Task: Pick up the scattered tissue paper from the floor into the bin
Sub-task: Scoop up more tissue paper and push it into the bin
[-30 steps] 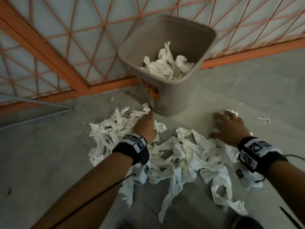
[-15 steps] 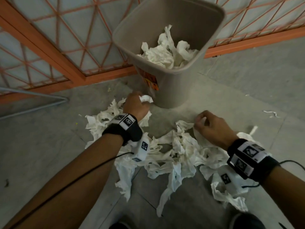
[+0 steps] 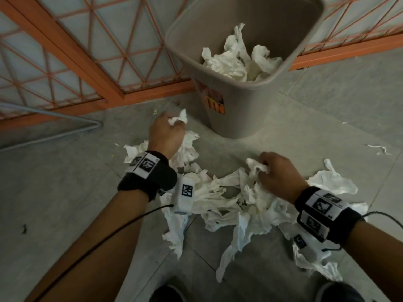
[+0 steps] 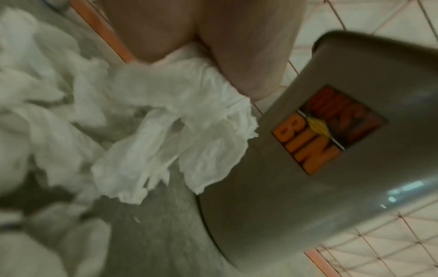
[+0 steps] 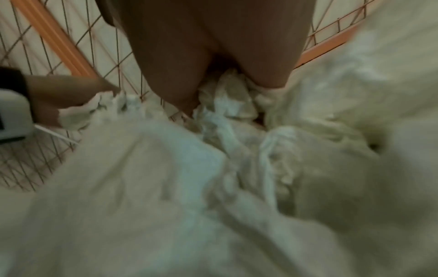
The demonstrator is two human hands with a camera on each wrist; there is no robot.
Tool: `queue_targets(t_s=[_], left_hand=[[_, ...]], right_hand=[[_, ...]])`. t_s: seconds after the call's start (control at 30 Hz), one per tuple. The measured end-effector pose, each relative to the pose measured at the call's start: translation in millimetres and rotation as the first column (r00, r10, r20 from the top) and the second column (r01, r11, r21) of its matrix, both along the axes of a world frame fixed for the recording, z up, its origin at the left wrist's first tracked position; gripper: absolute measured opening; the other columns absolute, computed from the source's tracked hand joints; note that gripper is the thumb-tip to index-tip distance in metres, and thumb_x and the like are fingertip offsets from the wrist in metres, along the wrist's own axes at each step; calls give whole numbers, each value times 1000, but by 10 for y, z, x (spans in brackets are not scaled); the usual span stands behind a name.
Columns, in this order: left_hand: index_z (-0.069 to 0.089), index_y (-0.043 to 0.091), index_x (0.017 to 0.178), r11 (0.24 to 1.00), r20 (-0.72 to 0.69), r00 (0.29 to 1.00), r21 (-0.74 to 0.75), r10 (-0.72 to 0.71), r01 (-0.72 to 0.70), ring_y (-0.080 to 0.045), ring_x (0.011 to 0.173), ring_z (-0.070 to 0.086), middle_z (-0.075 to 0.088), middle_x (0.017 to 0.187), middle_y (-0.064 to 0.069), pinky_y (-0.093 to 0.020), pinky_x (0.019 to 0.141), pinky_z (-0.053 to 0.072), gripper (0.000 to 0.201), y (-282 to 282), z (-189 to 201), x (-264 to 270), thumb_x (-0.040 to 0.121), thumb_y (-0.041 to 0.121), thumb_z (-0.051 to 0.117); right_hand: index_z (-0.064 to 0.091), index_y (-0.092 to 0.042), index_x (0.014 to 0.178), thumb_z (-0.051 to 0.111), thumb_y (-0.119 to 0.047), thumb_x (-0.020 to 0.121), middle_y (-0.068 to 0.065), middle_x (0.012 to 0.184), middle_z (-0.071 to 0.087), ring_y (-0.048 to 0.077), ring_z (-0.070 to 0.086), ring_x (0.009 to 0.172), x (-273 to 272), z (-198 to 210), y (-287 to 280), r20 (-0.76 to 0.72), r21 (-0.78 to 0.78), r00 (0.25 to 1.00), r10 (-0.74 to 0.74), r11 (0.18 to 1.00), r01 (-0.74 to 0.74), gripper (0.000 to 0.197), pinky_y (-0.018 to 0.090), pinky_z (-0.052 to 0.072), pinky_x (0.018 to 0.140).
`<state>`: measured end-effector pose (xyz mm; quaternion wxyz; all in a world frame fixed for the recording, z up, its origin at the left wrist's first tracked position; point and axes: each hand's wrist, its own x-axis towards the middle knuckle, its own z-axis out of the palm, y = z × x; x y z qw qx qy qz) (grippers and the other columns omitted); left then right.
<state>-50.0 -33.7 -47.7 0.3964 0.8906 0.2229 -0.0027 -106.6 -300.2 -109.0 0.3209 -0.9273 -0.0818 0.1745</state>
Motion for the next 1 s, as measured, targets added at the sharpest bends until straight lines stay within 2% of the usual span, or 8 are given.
queue_targets(t_s=[0.13,0.27,0.37,0.43,0.5,0.67,0.87,1.0], left_hand=[[54,16,124,994,-30,999,110,13,-10,-24,109,56,60,126,-9,-26,90,39,36,316,-29,-149,89,9,48],[41,21,140,963,-292,952,215,-93,160,-37,128,48,49,140,-17,-42,107,39,57,405,-302,-302,86,29,57],[47,19,135,909,-376,904,269,-206,319,-34,123,53,58,133,-13,-43,103,44,57,334,-454,-400,80,29,62],[55,13,126,892,-334,912,295,-238,341,-35,120,55,61,127,-14,-43,101,45,46,285,-469,-442,81,21,63],[60,9,117,915,-280,932,263,-230,305,-36,117,57,64,121,-16,-41,99,46,36,256,-422,-462,83,19,63],[57,11,120,980,-78,986,121,-150,158,-29,107,60,65,116,-12,-37,92,48,41,225,-94,-471,82,26,60],[61,20,85,988,191,976,-98,-102,122,-11,68,56,64,81,0,-11,55,42,14,108,417,-620,76,10,63],[61,37,84,972,334,933,-140,-135,190,-10,85,60,67,102,4,-25,77,48,35,-20,755,-722,74,4,58]], right_hand=[[57,-2,92,44,-13,69,8,83,55,30,54,72,40,203,91,124,180,992,35,982,-57,28,30,35,62],[52,-18,118,57,-23,86,3,107,59,24,58,93,-49,301,238,6,166,986,166,972,-165,32,31,43,79],[33,-41,135,63,-57,77,-7,125,42,16,55,101,-193,259,331,-148,7,941,304,952,-306,67,33,47,89],[23,-44,141,61,-62,76,-5,133,36,20,56,105,-281,167,362,-170,-128,911,375,909,-398,78,36,49,90],[23,-41,144,58,-55,83,0,134,37,24,56,106,-323,82,372,-142,-211,903,406,879,-428,72,36,49,87],[54,-22,124,47,-32,93,4,118,53,29,59,105,-320,34,361,-4,-212,923,386,901,-378,33,38,47,84],[53,-16,93,38,-24,91,5,87,62,26,56,77,-291,380,389,160,61,951,264,959,-276,17,33,41,71],[53,-12,81,32,-28,87,1,70,57,14,49,62,-217,959,462,217,215,969,120,962,-167,27,28,35,60]])
